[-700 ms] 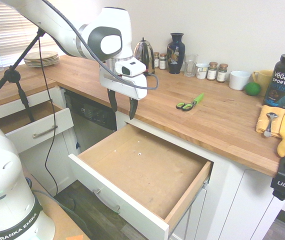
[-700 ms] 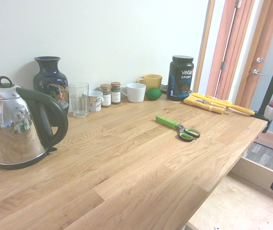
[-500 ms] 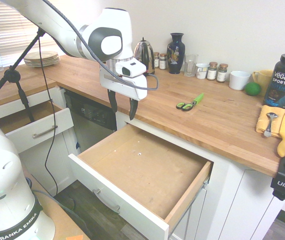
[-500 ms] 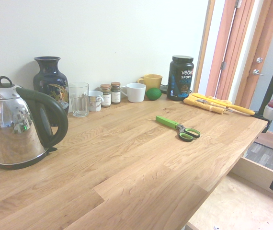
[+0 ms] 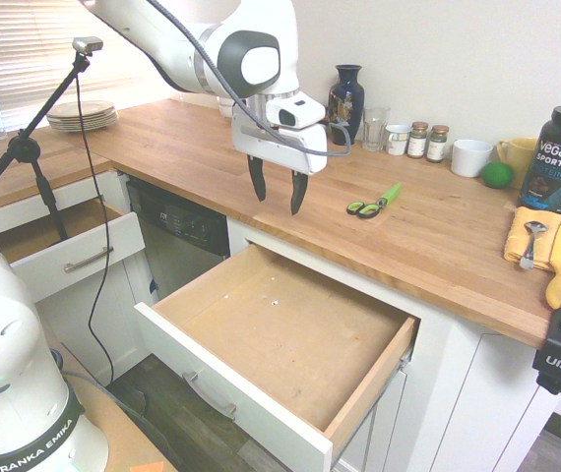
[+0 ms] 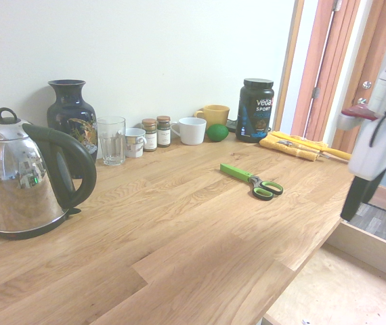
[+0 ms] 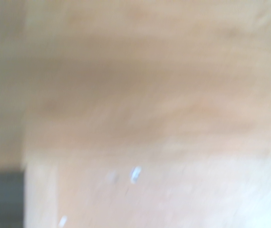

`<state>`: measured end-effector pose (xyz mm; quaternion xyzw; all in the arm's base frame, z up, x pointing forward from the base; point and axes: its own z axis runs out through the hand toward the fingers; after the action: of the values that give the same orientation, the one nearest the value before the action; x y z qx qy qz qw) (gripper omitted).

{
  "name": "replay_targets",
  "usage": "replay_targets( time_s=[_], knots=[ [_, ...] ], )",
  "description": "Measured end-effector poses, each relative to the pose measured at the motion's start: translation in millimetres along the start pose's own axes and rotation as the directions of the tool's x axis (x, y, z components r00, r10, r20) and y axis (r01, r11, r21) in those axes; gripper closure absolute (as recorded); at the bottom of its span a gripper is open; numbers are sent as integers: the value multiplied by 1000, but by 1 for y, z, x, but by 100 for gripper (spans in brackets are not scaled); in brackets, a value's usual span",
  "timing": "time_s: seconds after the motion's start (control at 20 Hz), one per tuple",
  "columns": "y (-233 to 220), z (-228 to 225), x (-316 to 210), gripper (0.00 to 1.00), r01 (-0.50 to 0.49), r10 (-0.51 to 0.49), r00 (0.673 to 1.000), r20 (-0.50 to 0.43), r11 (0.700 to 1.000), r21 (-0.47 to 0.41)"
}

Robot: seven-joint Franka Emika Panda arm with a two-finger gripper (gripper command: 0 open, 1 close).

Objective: Put scissor in the drawer

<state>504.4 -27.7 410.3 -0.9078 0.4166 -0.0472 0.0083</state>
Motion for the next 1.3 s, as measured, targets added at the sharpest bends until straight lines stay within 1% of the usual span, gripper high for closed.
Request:
replay_targets(
  time_s=[0.35,0.65,1.05,1.1,1.3],
  knots=[
    [-41,6,85,0,-27,27,1000,-7,1000,-10],
    [-84,17,125,0,-28,28,999,-18,1000,-9],
    [-117,33,170,0,-48,48,999,-23,999,-20],
    [-121,37,174,0,-46,46,999,-19,999,-18],
    [-134,44,186,0,33,-33,999,-11,999,-9]
  ],
)
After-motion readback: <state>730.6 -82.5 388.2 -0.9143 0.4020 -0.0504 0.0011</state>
